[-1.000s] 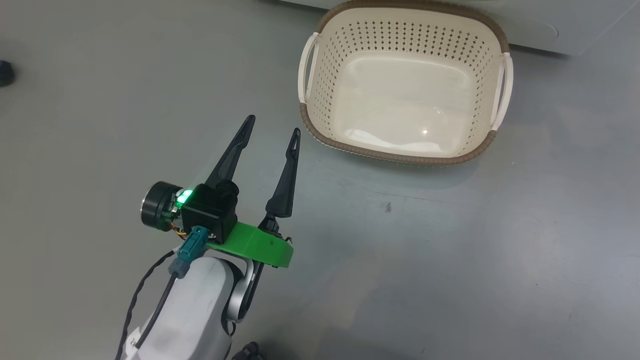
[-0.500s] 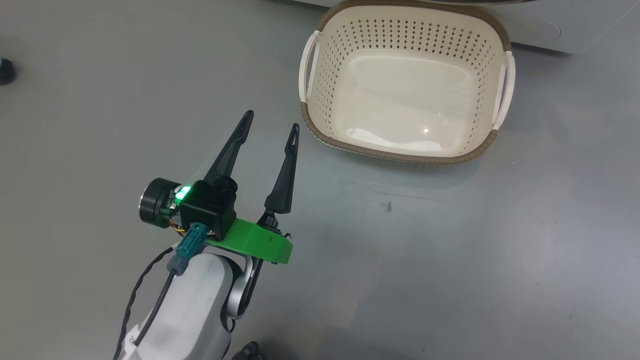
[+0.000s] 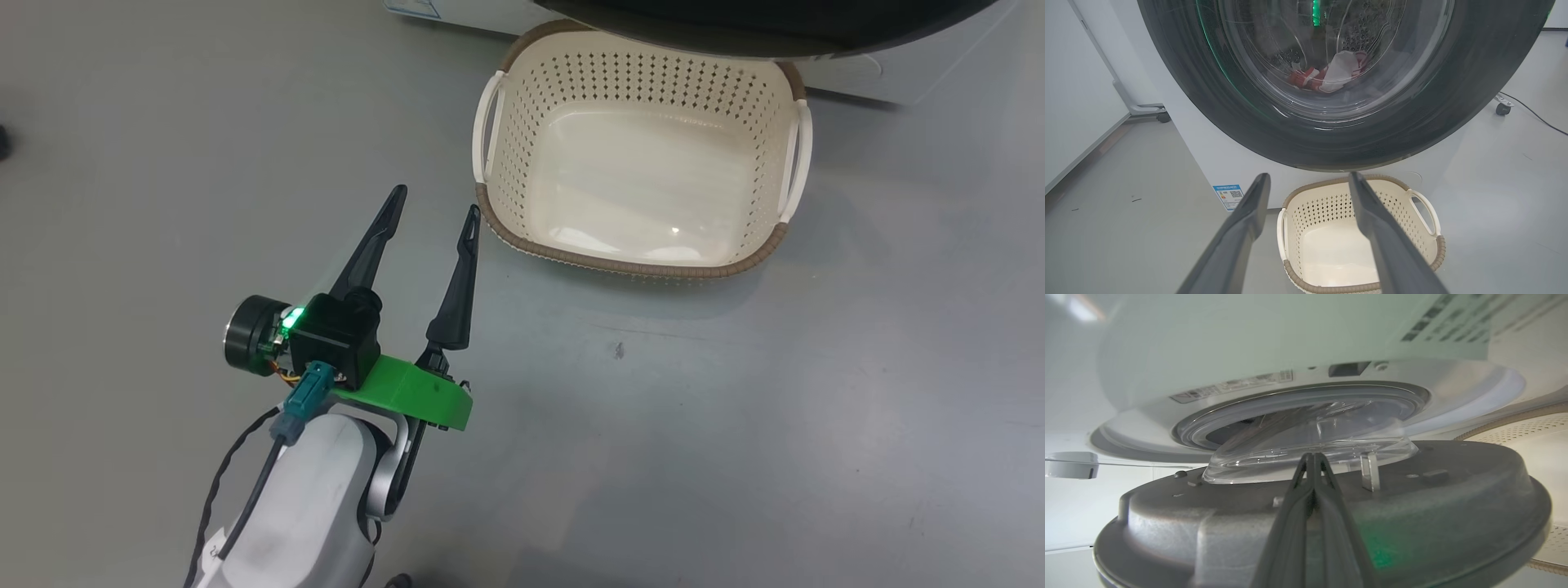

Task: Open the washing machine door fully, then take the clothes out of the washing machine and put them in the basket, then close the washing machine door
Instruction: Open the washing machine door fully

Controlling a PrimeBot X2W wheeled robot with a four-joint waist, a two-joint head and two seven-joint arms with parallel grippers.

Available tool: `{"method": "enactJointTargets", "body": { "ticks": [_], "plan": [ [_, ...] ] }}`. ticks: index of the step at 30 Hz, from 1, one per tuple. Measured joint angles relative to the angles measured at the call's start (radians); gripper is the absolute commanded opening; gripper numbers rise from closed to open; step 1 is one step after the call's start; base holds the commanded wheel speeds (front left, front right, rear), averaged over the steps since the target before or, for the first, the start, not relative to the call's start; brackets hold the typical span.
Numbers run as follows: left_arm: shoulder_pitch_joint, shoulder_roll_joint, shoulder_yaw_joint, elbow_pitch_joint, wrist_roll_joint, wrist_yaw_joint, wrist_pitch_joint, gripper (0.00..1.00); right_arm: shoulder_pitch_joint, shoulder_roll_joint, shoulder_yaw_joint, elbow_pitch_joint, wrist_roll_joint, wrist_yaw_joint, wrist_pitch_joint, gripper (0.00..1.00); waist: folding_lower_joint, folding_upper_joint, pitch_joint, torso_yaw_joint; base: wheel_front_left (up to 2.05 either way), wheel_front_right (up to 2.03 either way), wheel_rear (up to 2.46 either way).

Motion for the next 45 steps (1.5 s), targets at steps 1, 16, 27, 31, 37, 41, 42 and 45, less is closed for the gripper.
{"method": "enactJointTargets", "body": {
  "ticks": [1,16,27,31,37,41,42,45],
  "plan": [
    [0.0,0.0,-0.001,0.002,-0.001,0.0,0.0,1.0,0.006,-0.001,0.003,0.0,0.0,0.001,0.008,0.0,0.0,0.0,-0.003,-0.001,0.0,0.0,0.0],
    [0.003,0.0,0.014,0.014,-0.031,0.005,0.0,1.0,0.102,0.02,0.043,0.0,-0.002,0.05,0.071,0.0,0.0,0.0,-0.055,-0.014,0.0,0.0,0.0],
    [0.015,0.0,0.023,0.041,-0.014,0.005,0.0,1.0,0.195,0.061,0.055,0.0,0.008,0.105,0.094,0.0,0.0,0.0,-0.114,-0.015,0.0,0.0,0.0],
    [0.037,0.0,0.035,0.047,-0.014,0.005,0.0,1.0,0.232,0.091,0.064,0.001,0.015,0.127,0.097,0.0,0.0,0.0,-0.142,-0.017,0.0,0.0,0.0],
    [0.06,0.001,0.035,0.063,-0.008,0.005,0.0,1.0,0.283,0.123,0.069,0.007,0.025,0.149,0.101,0.0,0.0,0.0,-0.187,-0.02,0.0,0.0,0.0],
    [0.083,0.001,0.035,0.07,-0.006,0.005,0.0,1.0,0.321,0.145,0.074,0.012,0.032,0.16,0.102,0.0,0.0,0.0,-0.219,-0.021,0.0,0.0,0.0],
    [0.09,0.001,0.039,0.07,-0.006,0.005,0.0,1.0,0.331,0.151,0.075,0.014,0.034,0.165,0.101,0.0,0.0,0.0,-0.227,-0.021,0.0,0.0,0.0],
    [0.108,0.002,0.049,0.072,-0.007,0.005,0.0,1.0,0.359,0.166,0.077,0.019,0.043,0.166,0.107,0.0,0.0,0.0,-0.251,-0.021,0.0,0.0,0.0]
  ]
}}
